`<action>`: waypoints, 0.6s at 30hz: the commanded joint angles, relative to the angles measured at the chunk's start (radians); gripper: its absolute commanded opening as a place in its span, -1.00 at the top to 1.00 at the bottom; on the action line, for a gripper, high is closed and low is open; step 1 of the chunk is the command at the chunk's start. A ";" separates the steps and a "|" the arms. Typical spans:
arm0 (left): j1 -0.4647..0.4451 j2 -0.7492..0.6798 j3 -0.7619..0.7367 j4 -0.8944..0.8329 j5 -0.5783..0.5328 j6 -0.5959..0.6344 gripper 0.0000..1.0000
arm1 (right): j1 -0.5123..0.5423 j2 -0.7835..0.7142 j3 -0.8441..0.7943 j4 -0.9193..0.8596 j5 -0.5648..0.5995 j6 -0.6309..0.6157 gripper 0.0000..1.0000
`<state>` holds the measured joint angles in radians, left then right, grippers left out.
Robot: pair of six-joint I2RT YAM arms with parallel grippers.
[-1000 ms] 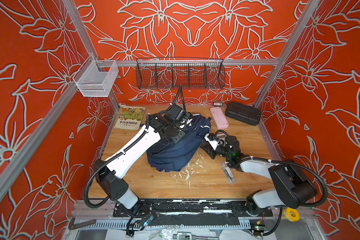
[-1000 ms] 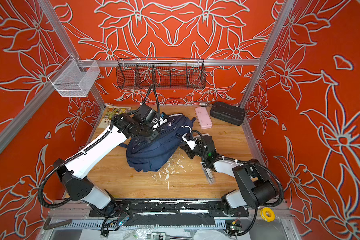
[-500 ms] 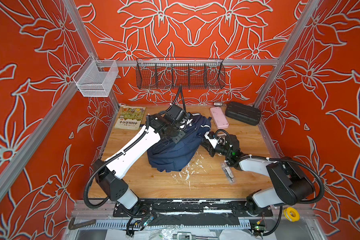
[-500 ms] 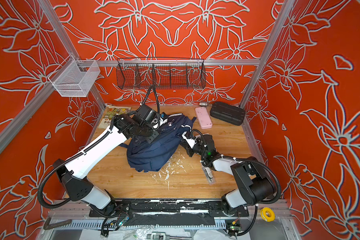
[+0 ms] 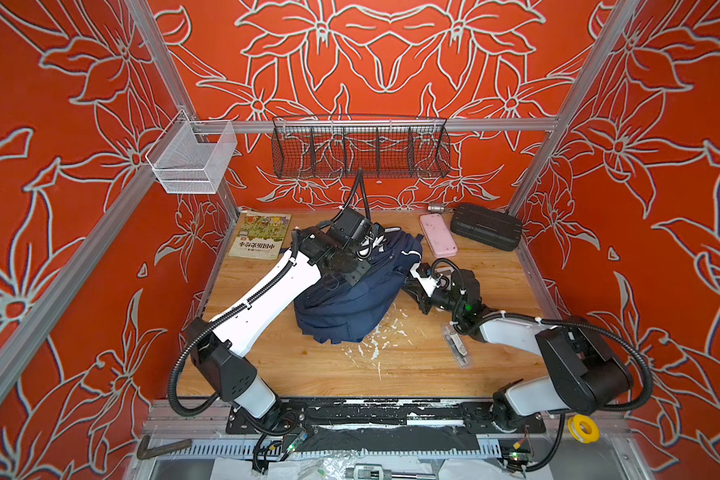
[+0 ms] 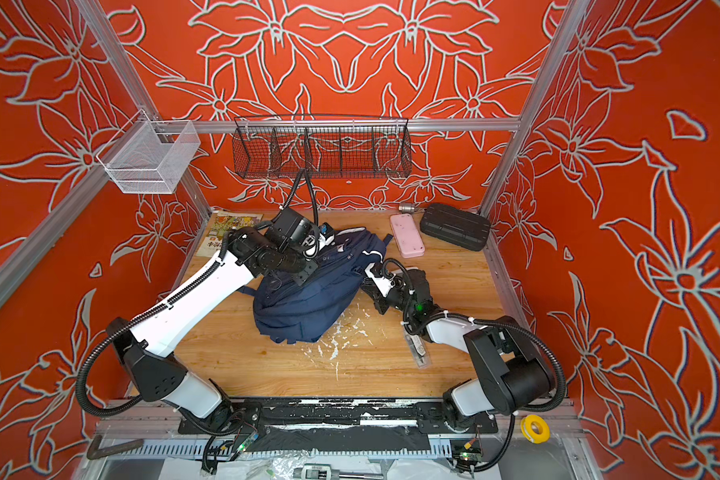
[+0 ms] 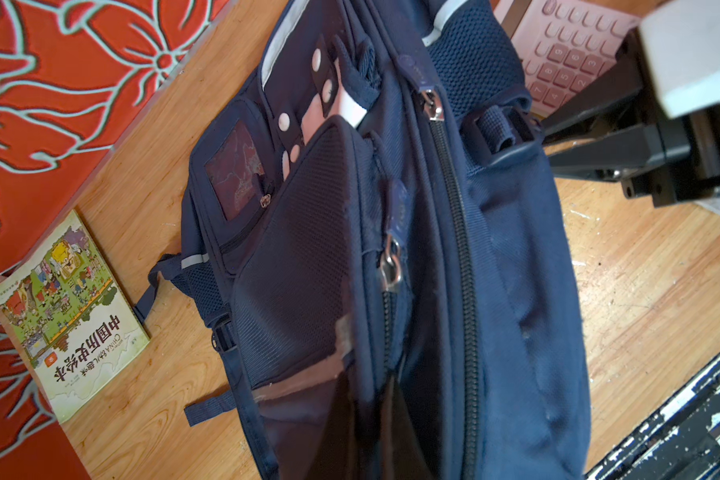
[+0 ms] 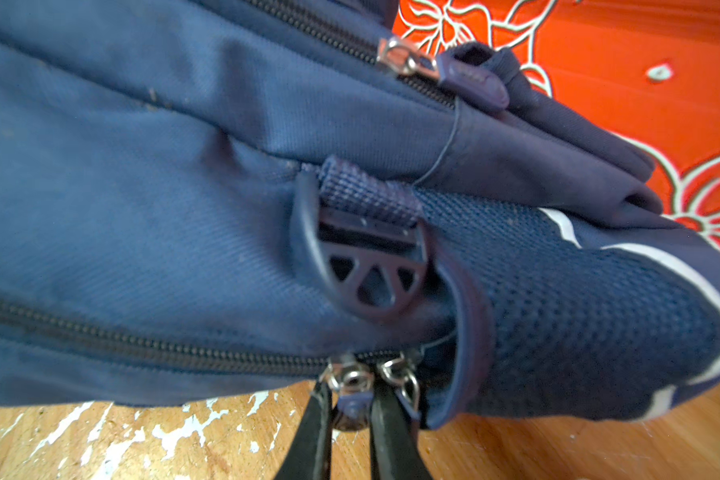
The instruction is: Pack the student bag
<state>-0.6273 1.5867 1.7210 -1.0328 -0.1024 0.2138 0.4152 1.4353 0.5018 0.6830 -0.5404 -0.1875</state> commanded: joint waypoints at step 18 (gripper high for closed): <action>0.003 0.089 0.120 0.149 0.012 -0.153 1.00 | 0.227 -0.208 -0.030 -0.171 0.389 0.067 0.96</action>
<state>-0.6273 1.6882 1.7874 -0.9939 -0.1013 0.0593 0.6262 1.2644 0.4934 0.5270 -0.1921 -0.1516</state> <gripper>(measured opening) 0.080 0.161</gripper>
